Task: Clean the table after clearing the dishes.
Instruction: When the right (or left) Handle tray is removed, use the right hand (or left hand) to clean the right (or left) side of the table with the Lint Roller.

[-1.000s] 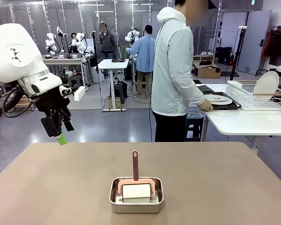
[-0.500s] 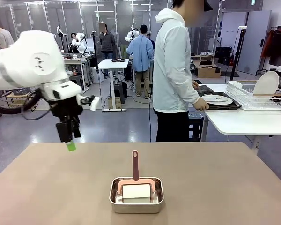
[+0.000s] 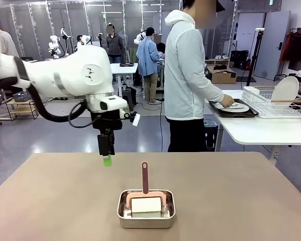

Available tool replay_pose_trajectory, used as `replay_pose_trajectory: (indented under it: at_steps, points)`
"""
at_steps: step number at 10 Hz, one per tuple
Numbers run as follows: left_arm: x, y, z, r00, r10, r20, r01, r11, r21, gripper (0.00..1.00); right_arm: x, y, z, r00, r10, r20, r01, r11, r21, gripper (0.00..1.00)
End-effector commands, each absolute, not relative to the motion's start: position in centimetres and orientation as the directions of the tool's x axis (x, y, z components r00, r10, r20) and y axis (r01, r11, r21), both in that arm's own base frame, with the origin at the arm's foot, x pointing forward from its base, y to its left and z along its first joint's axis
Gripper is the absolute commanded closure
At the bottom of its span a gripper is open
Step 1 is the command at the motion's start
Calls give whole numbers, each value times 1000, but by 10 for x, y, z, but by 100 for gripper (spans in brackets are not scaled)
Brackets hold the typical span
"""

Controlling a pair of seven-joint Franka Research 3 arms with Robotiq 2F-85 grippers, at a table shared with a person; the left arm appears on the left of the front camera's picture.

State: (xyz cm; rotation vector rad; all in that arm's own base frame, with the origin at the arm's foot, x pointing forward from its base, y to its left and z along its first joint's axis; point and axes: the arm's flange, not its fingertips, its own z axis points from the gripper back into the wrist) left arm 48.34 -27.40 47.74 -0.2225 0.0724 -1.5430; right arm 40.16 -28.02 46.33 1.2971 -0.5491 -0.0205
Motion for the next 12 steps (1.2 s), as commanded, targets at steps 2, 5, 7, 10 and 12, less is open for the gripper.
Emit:
replay_pose_trajectory:
  at_steps: [2, 5, 7, 10, 12]
  points:
    - [503, -299, 467, 1, -999, 41, 976, -8, -218, 0, 398, -278, 465, 868, -312, 386, -302, 285, 910, 0]
    - [521, -332, 446, -25, -999, 42, 965, -35, -259, 0, 398, -278, 465, 868, -312, 386, -302, 285, 910, 0]
    - [526, -354, 433, -10, -1000, 25, 957, -17, -289, 0, 398, -278, 465, 868, -312, 386, -302, 285, 910, 0]
    - [536, -370, 421, 62, -998, -7, 953, 61, -297, 0, 398, -278, 465, 868, -312, 386, -302, 285, 910, 0]
    - [541, -378, 413, 77, -997, -6, 941, 75, -331, 0, 398, -278, 465, 868, -312, 386, -302, 285, 910, 0]
